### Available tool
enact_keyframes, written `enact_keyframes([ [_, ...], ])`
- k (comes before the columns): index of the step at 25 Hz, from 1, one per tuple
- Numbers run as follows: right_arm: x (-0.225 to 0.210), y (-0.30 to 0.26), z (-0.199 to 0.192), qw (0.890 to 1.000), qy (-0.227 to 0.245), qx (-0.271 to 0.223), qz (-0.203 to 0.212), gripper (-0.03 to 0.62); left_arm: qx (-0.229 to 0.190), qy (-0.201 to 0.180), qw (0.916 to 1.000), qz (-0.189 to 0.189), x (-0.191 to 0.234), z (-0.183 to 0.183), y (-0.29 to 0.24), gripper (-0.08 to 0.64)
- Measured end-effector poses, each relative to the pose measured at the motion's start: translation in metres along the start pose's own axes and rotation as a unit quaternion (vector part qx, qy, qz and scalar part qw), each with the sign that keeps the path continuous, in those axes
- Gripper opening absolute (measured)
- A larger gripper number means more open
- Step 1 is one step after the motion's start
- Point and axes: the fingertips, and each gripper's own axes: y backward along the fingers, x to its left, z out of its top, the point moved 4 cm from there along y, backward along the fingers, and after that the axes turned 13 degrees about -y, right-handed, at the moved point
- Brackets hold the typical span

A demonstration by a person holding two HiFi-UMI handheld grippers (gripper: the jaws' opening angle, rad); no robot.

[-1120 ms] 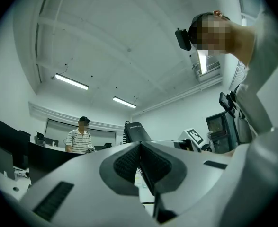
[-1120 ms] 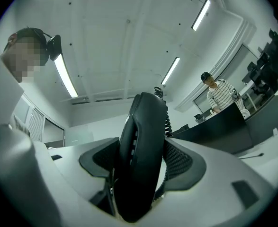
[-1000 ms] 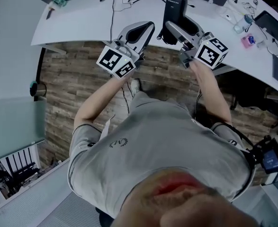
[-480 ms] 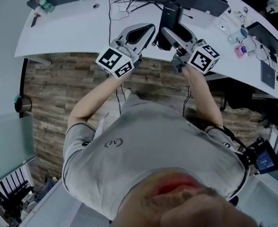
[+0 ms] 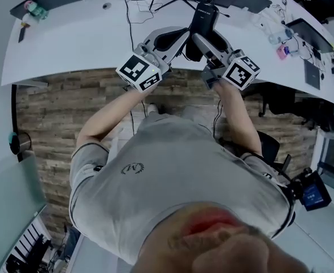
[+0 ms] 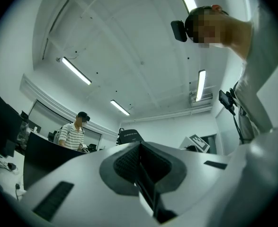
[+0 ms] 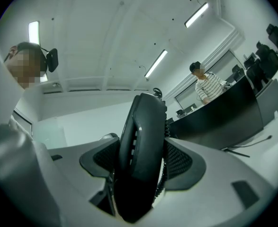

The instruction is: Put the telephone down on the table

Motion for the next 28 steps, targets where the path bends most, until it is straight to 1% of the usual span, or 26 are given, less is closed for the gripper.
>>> enact_keyframes([
  [3,-0.006,-0.006,-0.011,1.000,-0.007,0.003,-0.024,0.299,-0.010,0.020,0.9997,-0.012,0.012,-0.009,0.004,0.011],
  [5,-0.011,-0.009,-0.012,0.999,-0.011,0.002,-0.035,0.299,-0.012,0.025,0.9995,-0.015,0.022,-0.015,0.006,0.011],
  [8,-0.020,-0.013,-0.008,0.999,-0.014,-0.003,-0.042,0.299,-0.010,0.036,0.9992,-0.010,0.038,-0.021,0.001,0.011],
  [10,-0.029,-0.019,-0.003,0.999,-0.016,-0.001,-0.040,0.299,-0.007,0.033,0.9994,-0.005,0.047,-0.024,-0.004,0.011],
  [13,-0.044,-0.037,0.001,0.999,-0.025,0.001,-0.025,0.299,0.006,0.018,0.9998,0.004,0.063,-0.025,-0.006,0.011],
  [18,-0.074,-0.082,-0.002,0.999,-0.052,0.014,0.005,0.299,0.033,-0.001,0.9988,0.035,0.105,-0.035,-0.004,0.011],
  [20,-0.087,-0.098,-0.001,0.997,-0.065,0.021,0.022,0.299,0.050,-0.008,0.9976,0.048,0.123,-0.043,-0.007,0.011],
  [23,-0.114,-0.118,0.009,0.996,-0.079,0.026,0.040,0.299,0.077,-0.007,0.9952,0.061,0.147,-0.056,-0.022,0.011],
  [28,-0.148,-0.153,0.030,0.992,-0.104,0.034,0.058,0.299,0.113,-0.017,0.9910,0.070,0.178,-0.076,-0.049,0.011],
])
